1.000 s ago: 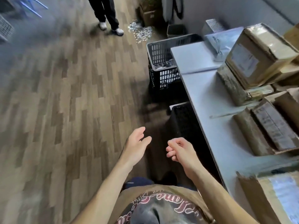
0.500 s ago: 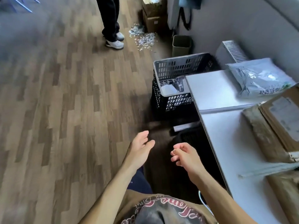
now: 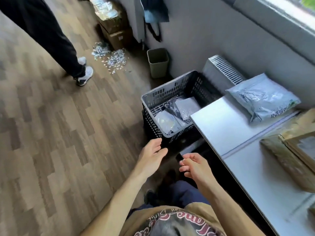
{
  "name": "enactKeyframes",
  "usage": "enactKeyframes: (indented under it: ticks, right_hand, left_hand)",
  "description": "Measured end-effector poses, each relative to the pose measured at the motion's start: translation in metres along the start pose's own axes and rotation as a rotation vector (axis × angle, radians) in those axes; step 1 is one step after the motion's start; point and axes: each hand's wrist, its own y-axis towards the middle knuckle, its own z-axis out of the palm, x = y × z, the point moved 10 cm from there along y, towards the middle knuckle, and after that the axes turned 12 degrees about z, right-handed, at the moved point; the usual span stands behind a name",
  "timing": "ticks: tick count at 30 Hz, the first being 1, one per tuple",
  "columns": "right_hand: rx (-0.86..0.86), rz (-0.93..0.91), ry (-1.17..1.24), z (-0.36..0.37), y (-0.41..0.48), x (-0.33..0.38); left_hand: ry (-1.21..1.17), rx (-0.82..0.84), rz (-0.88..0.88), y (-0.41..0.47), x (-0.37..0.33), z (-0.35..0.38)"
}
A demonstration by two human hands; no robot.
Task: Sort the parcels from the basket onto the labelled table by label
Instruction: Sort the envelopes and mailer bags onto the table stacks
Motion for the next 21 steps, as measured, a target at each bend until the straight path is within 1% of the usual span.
enactKeyframes:
  ticks: [4,10,12,14,18,21]
  right_hand:
    - [0.006,0.033,0.136,0.016,0.049,0.036]
    - [0.063,0.055,0.187,0.054,0.108,0.104]
    - [0.061,0.048,0.160,0.062,0.123,0.127]
    - [0.053,0.050,0.199,0.063,0.135,0.144]
    - [-0.025,0.068,0.302,0.052,0.161,0.165]
    - [-0.110,0.133,0.384,0.050,0.184,0.163]
  left_hand:
    - [0.050,0.033,-0.018,0.063,-0.016,-0.012]
    - [0.192,0.100,-0.047,0.135,-0.058,-0.032]
    - [0.223,0.111,-0.048,0.164,-0.068,-0.037]
    - [0.260,0.140,-0.054,0.190,-0.075,-0.037]
    - [0.307,0.258,-0.065,0.241,-0.084,-0.028]
    - [0.366,0.387,-0.099,0.282,-0.078,-0.022]
